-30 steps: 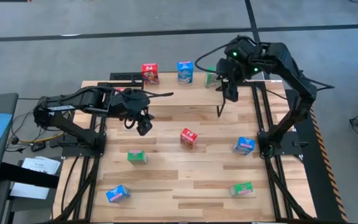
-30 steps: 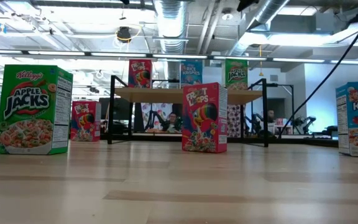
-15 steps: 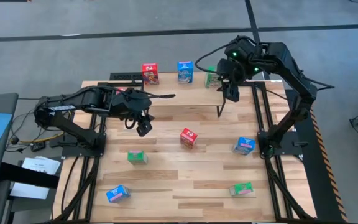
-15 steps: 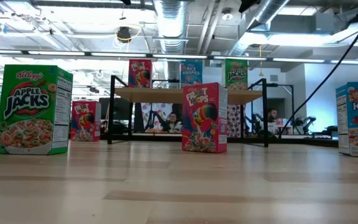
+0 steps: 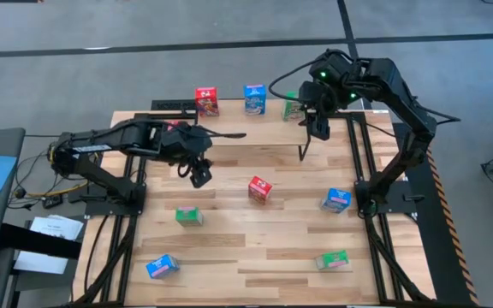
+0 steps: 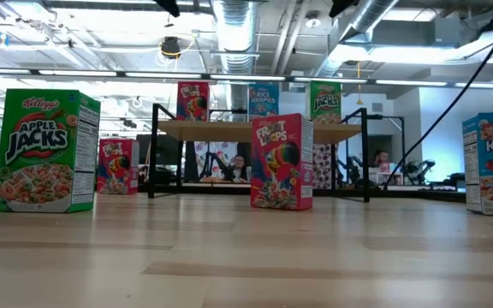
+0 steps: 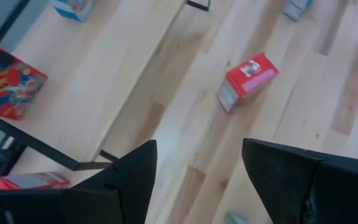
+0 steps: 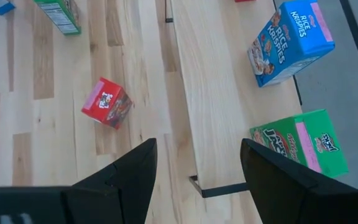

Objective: Stack cereal on shelf
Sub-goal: Put the top green cereal box on the shelf aligned with the other green cereal box

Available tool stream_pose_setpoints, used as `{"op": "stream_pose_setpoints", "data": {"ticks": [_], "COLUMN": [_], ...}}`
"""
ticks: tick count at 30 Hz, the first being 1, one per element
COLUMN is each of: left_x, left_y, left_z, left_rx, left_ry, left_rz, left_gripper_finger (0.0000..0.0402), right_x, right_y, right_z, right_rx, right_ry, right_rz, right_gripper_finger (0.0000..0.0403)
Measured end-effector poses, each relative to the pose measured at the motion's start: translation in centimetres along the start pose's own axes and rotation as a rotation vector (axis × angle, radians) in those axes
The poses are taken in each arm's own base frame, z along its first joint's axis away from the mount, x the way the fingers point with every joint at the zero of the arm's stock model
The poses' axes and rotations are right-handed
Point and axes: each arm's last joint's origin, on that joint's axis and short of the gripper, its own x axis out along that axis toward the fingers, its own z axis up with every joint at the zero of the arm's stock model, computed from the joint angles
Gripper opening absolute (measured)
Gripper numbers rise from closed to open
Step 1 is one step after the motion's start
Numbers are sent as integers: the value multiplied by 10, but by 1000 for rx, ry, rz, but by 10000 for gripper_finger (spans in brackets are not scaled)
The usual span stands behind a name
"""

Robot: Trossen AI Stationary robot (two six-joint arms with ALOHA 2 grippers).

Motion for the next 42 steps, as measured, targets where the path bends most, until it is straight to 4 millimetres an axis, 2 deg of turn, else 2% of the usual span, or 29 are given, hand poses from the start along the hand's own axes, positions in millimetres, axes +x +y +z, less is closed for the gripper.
{"op": "stream_pose_setpoints", "data": {"ticks": [6, 18, 23, 42], "left_x": [4, 10, 10, 10], "left_y": [9, 26, 26, 25], "left_z": [3, 8, 10, 15], "left_rx": [1, -40, 13, -38], "left_ry": [6, 56, 33, -8], "left_rz": [25, -64, -70, -77], "left_gripper_finger": [224, 224, 224, 225], "right_x": [0, 0, 0, 0], "right_y": [-1, -1, -1, -1], "right_z": [0, 0, 0, 0], "right_rx": [-13, -40, -40, -63], "right_ry": [0, 2, 3, 3], "right_rz": [-3, -7, -9, -9], "right_gripper_finger": [256, 256, 256, 256]}}
